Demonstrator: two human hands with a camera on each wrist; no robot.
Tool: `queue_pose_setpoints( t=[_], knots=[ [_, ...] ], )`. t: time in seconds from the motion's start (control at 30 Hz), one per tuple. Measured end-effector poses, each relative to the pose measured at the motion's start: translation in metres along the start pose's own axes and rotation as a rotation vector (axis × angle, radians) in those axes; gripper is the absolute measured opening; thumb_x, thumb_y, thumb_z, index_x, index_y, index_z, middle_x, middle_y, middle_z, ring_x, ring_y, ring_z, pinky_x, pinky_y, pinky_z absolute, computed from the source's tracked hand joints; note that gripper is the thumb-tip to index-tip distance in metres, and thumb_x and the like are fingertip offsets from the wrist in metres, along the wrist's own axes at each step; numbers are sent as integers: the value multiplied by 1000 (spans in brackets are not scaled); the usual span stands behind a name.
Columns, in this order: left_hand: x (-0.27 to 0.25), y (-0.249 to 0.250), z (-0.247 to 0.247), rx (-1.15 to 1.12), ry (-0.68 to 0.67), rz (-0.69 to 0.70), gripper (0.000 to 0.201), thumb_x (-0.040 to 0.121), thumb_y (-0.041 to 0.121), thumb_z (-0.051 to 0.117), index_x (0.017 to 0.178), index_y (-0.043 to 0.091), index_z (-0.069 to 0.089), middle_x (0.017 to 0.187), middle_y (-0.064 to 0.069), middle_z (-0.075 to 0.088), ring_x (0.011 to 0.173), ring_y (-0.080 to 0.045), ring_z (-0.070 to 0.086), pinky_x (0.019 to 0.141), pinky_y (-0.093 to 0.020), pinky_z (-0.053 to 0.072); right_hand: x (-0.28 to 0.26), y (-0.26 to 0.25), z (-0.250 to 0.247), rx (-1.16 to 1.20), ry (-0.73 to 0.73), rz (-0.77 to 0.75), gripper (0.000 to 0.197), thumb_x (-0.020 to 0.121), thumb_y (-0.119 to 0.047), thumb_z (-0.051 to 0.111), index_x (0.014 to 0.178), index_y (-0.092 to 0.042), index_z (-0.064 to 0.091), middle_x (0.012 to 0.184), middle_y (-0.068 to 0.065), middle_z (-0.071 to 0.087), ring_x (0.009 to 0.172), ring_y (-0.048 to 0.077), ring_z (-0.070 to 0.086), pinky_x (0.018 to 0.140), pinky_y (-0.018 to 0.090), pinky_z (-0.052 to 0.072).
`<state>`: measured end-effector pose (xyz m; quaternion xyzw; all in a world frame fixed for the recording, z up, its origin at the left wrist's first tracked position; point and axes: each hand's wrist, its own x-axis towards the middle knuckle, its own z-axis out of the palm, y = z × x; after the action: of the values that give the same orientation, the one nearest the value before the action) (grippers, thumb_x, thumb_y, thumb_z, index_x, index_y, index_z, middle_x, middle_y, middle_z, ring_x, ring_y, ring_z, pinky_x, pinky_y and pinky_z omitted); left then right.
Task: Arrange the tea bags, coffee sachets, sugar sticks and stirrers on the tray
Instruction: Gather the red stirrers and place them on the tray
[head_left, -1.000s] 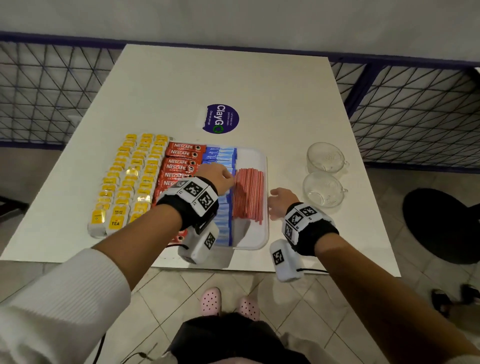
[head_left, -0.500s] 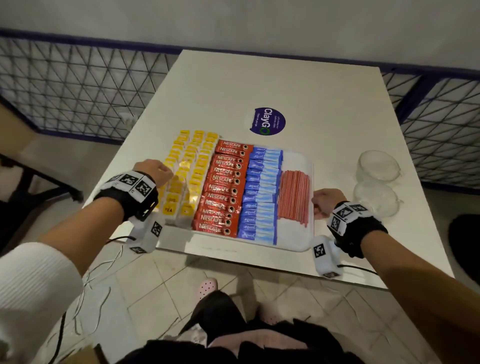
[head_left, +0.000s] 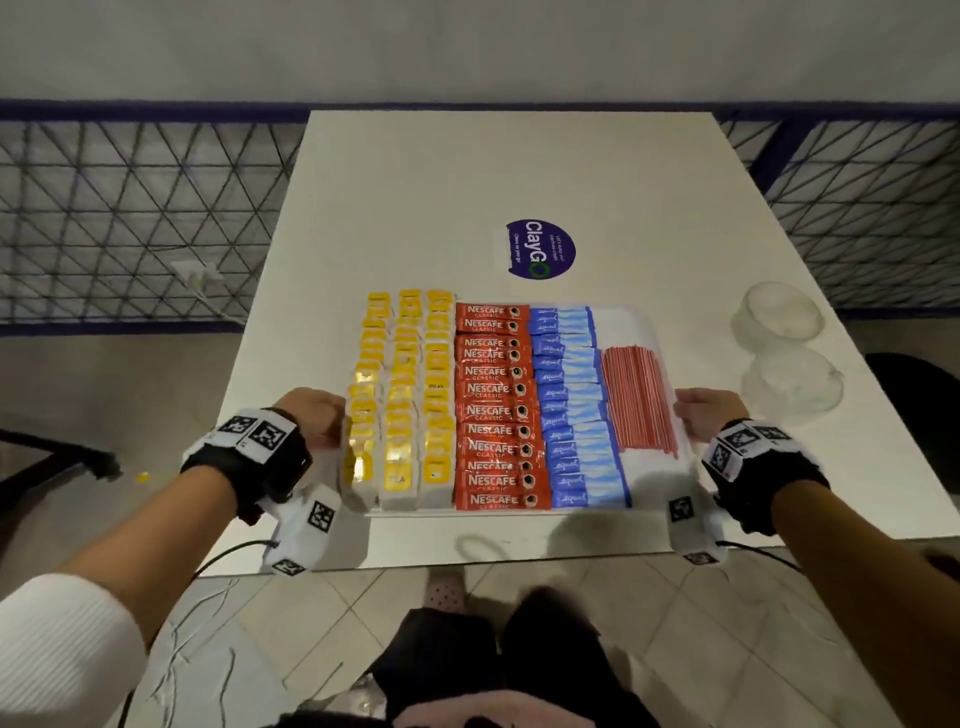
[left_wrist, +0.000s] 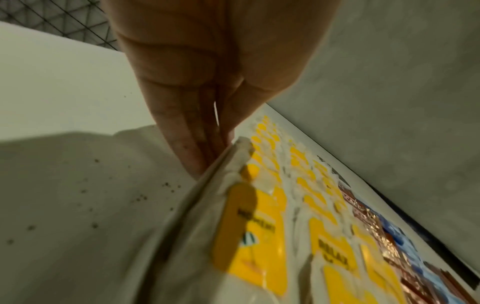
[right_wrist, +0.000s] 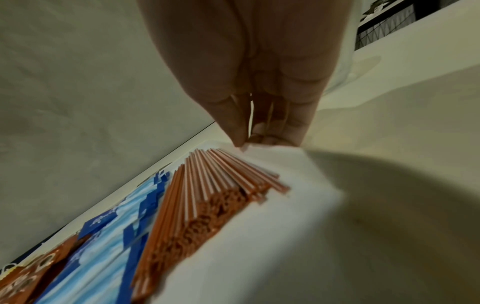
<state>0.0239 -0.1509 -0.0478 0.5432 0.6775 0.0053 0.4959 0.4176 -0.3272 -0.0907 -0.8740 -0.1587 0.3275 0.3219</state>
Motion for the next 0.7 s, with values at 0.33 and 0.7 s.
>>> queue_pose_setpoints(
  t=[0.33, 0.7],
  knots=[
    [22, -12, -22, -190, -96, 24, 13, 91, -3, 51, 90, 2, 64, 61, -6, 65, 57, -19, 60, 53, -24, 55, -7, -7, 5, -84, 61, -20, 25, 85, -2, 55, 107, -2, 68, 95, 13, 65, 96, 29, 61, 97, 43, 47],
    [57, 35, -37, -226, -51, 51, 19, 93, -4, 48, 82, 5, 61, 48, -3, 64, 38, -10, 59, 41, -19, 52, 47, -61, 7, -163, 33, -135, 27, 87, -4, 56, 112, -1, 66, 115, 21, 64, 110, 38, 57, 100, 47, 43]
  ],
)
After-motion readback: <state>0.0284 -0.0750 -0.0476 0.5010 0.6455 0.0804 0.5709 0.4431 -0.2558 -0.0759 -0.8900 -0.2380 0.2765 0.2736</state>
